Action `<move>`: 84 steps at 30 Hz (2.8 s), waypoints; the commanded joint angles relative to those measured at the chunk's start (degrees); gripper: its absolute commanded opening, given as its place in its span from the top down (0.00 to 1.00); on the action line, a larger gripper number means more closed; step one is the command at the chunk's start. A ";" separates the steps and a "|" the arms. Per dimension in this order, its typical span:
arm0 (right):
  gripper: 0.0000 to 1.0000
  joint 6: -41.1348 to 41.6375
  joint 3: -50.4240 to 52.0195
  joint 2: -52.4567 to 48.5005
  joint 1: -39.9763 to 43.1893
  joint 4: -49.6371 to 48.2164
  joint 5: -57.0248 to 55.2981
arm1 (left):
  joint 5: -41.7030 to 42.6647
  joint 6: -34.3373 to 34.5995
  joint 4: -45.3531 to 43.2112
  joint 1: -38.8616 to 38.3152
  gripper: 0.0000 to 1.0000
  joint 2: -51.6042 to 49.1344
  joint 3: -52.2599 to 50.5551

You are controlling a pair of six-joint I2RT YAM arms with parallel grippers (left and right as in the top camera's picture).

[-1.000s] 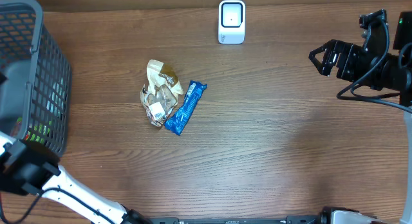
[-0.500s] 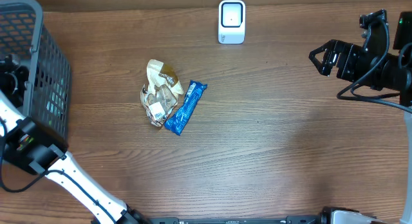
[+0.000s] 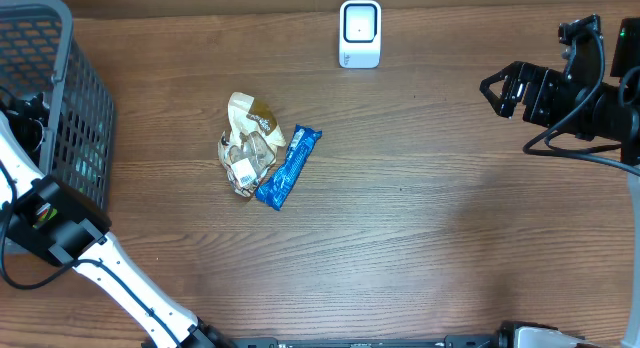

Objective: Scan the item barcode
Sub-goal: 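Reach the left gripper into the basket and grasp the light green packet, then carry the green packet out and place it beside the blue bar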

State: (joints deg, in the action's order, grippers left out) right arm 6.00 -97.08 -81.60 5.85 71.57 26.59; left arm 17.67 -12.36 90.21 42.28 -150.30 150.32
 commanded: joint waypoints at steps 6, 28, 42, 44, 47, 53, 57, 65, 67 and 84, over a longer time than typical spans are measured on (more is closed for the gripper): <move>0.00 -0.04 -1.36 0.50 -0.37 -0.11 0.07 | -1.57 0.39 -1.95 -1.22 0.28 -1.53 -6.60; 0.00 -0.04 -1.36 0.50 -0.37 -0.04 0.11 | -0.22 9.64 6.62 -0.74 0.96 2.21 19.43; 0.00 -0.04 -1.36 0.50 -0.37 0.70 0.70 | -1.62 11.74 6.60 -4.17 0.96 40.15 17.75; 0.00 -0.04 -1.36 0.50 -0.37 0.57 0.68 | -1.07 11.74 6.60 -7.91 0.96 43.89 14.45; 0.00 -0.04 -1.36 0.50 -0.37 0.57 0.66 | -1.14 11.47 6.60 -15.74 0.96 48.59 7.54; 0.00 -0.07 -1.36 0.46 -0.37 0.61 0.48 | -6.73 11.52 5.64 -37.29 0.96 50.18 -8.63; 0.00 -0.09 -1.25 0.46 -0.37 0.57 0.46 | -10.64 12.85 -0.94 -48.09 0.96 48.13 -22.71; 0.00 -0.09 -1.22 0.42 -0.37 0.81 -0.96 | -8.83 19.32 -15.54 -59.34 0.96 41.44 -43.60; 0.00 -0.09 -1.18 0.42 -0.37 0.76 -1.29 | -8.87 20.35 -17.44 -61.86 0.96 39.21 -46.88; 0.00 -0.09 -1.18 0.42 -0.37 1.03 -1.27 | -10.80 19.54 -16.72 -65.75 0.59 32.68 -48.46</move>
State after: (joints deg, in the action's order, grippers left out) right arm 6.00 -97.08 -81.60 5.85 72.84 25.47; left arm 7.25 7.79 72.84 -23.86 -118.10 101.60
